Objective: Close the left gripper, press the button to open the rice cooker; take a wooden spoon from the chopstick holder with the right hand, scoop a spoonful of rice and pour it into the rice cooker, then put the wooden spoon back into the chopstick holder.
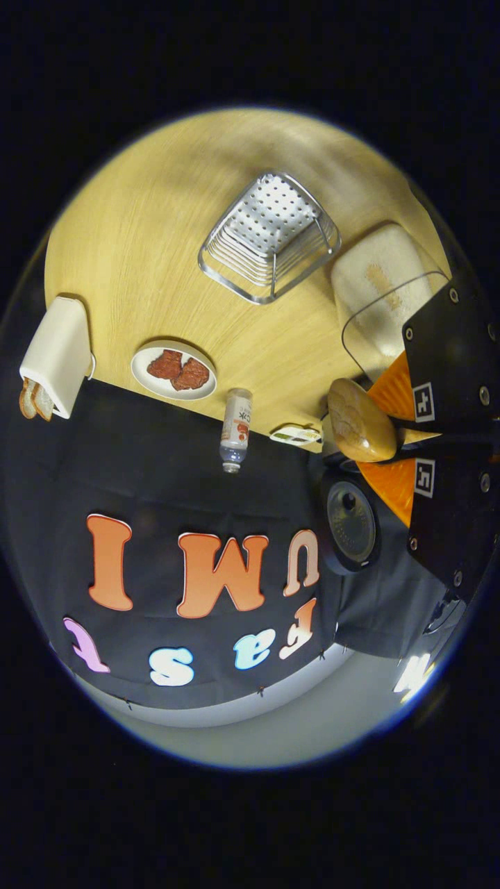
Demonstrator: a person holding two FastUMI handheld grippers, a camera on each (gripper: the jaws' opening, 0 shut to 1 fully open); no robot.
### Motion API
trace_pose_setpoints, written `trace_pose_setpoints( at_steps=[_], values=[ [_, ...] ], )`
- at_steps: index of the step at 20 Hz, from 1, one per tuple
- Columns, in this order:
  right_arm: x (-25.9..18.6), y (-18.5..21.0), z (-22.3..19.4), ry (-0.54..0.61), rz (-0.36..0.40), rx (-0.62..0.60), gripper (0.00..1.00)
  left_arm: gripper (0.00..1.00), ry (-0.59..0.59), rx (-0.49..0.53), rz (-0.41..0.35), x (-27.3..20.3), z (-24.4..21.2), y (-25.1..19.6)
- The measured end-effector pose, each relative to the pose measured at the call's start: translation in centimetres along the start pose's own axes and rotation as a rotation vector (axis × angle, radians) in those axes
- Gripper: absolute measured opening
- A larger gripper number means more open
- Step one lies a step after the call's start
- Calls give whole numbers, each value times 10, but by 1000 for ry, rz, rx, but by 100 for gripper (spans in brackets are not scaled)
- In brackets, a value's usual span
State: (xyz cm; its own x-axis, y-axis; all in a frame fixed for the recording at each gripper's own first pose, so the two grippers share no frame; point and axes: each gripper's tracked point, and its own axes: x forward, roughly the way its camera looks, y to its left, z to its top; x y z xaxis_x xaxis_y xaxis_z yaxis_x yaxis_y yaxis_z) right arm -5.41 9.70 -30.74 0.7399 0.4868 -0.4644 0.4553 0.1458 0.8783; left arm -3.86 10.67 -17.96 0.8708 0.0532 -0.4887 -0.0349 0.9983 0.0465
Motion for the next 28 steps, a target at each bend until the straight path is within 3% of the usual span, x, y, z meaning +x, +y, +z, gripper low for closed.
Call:
trace_pose_setpoints(
  at_steps=[5,8,13,17,21,28],
  values=[
    [32,53,-7,52,106,123,5,100,-35,-17,43,-12,7,17],
    [59,81,-17,82,124,131,5,100,-57,-56,70,-20,9,32],
    [109,123,-40,144,143,65,5,97,-127,-105,125,-37,19,64],
    [145,143,-55,161,130,-11,5,100,-119,-101,172,-43,8,84],
    [178,152,-66,141,88,-172,5,100,-85,-116,204,-43,-9,98],
    [204,166,-73,45,15,-625,5,100,-11,-134,295,-42,-35,127]
  ],
)
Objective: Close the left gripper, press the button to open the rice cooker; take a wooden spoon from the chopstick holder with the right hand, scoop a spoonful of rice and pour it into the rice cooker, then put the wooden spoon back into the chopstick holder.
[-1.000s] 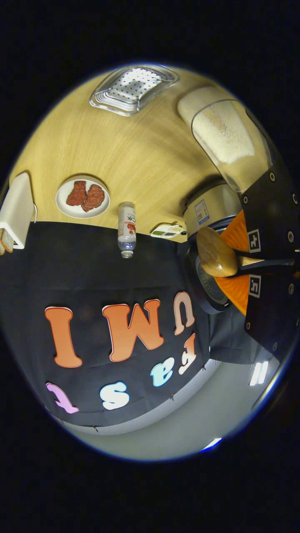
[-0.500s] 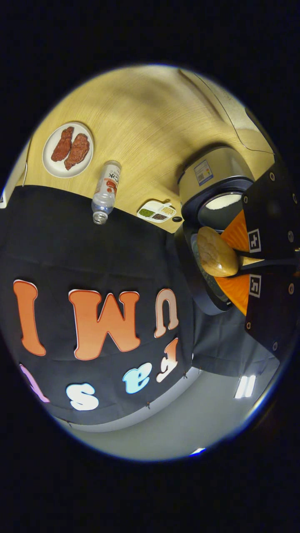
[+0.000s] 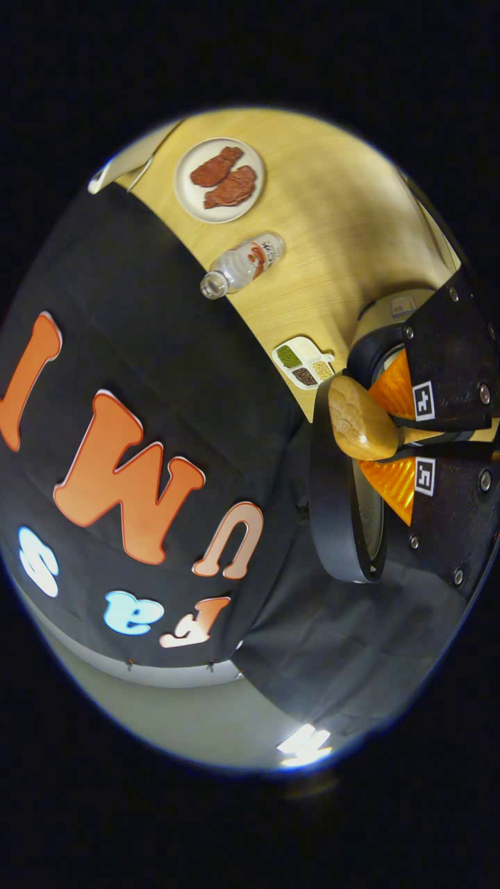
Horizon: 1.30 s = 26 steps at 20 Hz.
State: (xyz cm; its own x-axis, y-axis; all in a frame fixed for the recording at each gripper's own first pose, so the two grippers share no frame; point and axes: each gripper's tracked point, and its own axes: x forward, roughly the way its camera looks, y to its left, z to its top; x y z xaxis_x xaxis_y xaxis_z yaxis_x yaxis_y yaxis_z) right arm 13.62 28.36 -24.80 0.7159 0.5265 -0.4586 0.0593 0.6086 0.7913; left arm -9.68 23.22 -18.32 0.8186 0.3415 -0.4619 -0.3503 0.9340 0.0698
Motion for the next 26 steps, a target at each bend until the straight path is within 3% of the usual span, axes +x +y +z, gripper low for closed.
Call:
trace_pose_setpoints(
  at_steps=[1,6,13,21,26],
  values=[
    [0,4,1,-10,-5,-57,5,96,7,-9,-2,0,-2,0],
    [3,21,0,-53,-17,-330,5,100,9,12,11,9,0,0],
    [-3,43,-2,-98,15,-554,5,96,8,44,5,10,0,-8],
    [-13,77,-17,-168,76,-864,5,100,3,48,1,6,1,-9],
    [-24,98,-20,-253,113,-1034,5,97,6,46,6,2,-1,-5]
  ],
)
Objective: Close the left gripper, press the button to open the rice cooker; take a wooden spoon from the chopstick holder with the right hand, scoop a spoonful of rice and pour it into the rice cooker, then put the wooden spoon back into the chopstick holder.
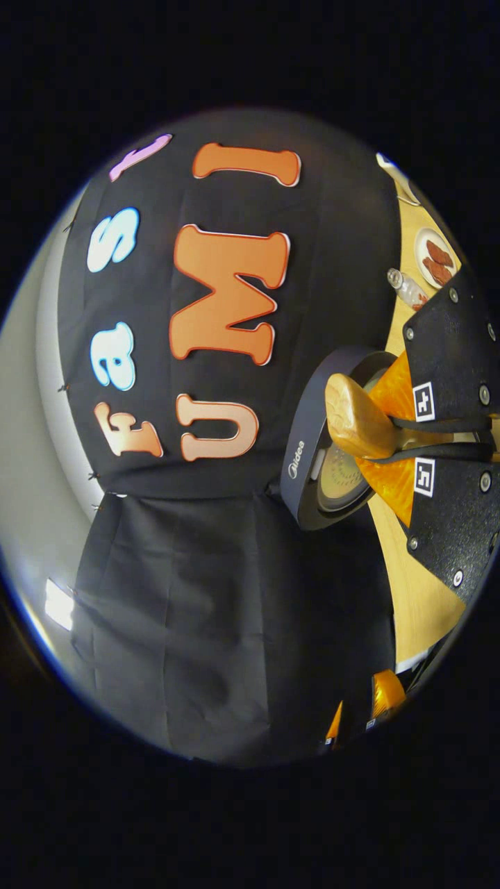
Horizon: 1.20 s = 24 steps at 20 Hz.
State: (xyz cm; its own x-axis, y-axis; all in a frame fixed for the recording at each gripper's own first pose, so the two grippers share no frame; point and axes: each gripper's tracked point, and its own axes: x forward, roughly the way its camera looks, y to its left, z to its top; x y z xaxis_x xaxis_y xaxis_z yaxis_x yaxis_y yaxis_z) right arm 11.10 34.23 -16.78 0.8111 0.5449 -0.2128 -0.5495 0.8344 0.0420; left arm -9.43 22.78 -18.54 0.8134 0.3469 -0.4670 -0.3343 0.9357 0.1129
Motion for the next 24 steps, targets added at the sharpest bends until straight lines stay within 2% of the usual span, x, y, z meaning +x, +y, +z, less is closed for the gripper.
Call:
trace_pose_setpoints(
  at_steps=[1,2,3,6,12,13,15,16,17,18,19,20,21,24],
  values=[
    [-1,4,3,-15,9,-27,5,100,0,-1,0,0,0,0],
    [-2,7,5,-28,15,-45,5,96,-1,-1,0,-1,1,0],
    [-3,11,7,-34,23,-56,5,97,-4,0,0,-1,3,-1],
    [-8,5,6,-34,19,-26,5,97,-15,6,-2,-2,6,-4],
    [-34,-41,9,-10,-24,241,5,100,-18,-8,-26,0,10,-18],
    [-39,-52,7,-3,-38,283,5,97,-18,-10,-35,0,11,-22],
    [-56,-75,4,5,-75,342,5,100,-20,-10,-53,2,13,-32],
    [-65,-86,1,11,-96,359,10,97,-22,-9,-60,3,14,-38],
    [-74,-96,-4,18,-118,370,5,100,-21,-7,-70,4,15,-43],
    [-85,-107,-10,27,-138,380,5,100,-21,-6,-80,5,17,-50],
    [-96,-116,-16,38,-158,390,5,96,-18,-5,-92,5,16,-56],
    [-108,-125,-22,48,-184,400,10,97,-17,-3,-102,5,16,-63],
    [-121,-135,-31,63,-213,408,5,100,-13,1,-114,5,17,-69],
    [-158,-166,-60,114,-303,441,5,100,-11,24,-147,4,19,-88]
  ],
)
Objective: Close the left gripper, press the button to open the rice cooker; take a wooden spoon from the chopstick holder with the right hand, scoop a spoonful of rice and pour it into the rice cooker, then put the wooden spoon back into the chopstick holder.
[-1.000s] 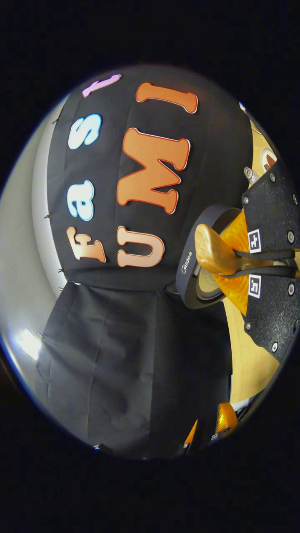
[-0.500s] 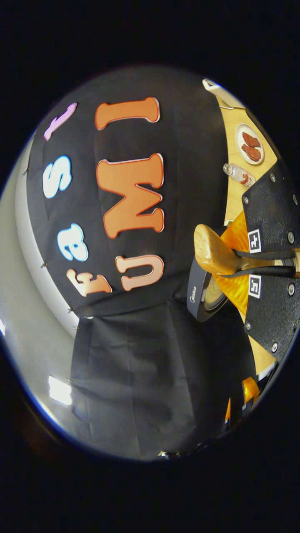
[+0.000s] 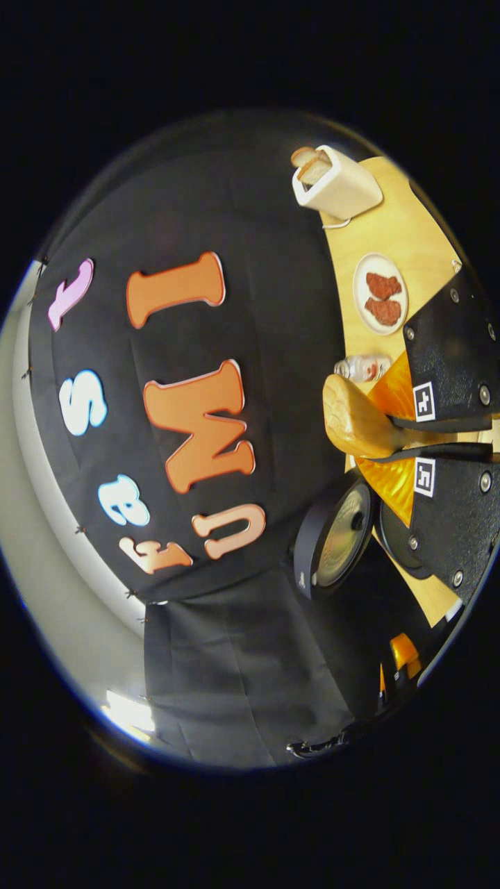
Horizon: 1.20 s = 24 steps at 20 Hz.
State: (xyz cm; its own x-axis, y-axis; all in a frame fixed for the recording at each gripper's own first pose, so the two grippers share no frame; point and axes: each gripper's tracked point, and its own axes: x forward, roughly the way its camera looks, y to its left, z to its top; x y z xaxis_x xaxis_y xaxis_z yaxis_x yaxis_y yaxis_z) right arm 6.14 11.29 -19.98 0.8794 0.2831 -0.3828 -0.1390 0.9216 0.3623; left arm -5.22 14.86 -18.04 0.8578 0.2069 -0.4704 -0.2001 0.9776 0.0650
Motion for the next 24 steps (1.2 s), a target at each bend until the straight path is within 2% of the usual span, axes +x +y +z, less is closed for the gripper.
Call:
trace_pose_setpoints(
  at_steps=[2,3,12,18,23,24],
  values=[
    [-13,-30,-10,16,-60,27,5,96,-5,19,-16,1,3,-11],
    [-20,-44,-15,24,-89,37,5,100,-10,26,-23,2,6,-15],
    [-86,-147,-59,82,-317,136,5,97,-31,40,-56,4,23,-38],
    [-94,-188,-103,142,-372,247,5,100,-40,31,-75,8,39,-51],
    [-88,-202,-136,178,-392,331,6,96,-52,39,-88,9,52,-61],
    [-86,-204,-142,186,-394,351,5,98,-53,42,-88,10,54,-62]
  ],
)
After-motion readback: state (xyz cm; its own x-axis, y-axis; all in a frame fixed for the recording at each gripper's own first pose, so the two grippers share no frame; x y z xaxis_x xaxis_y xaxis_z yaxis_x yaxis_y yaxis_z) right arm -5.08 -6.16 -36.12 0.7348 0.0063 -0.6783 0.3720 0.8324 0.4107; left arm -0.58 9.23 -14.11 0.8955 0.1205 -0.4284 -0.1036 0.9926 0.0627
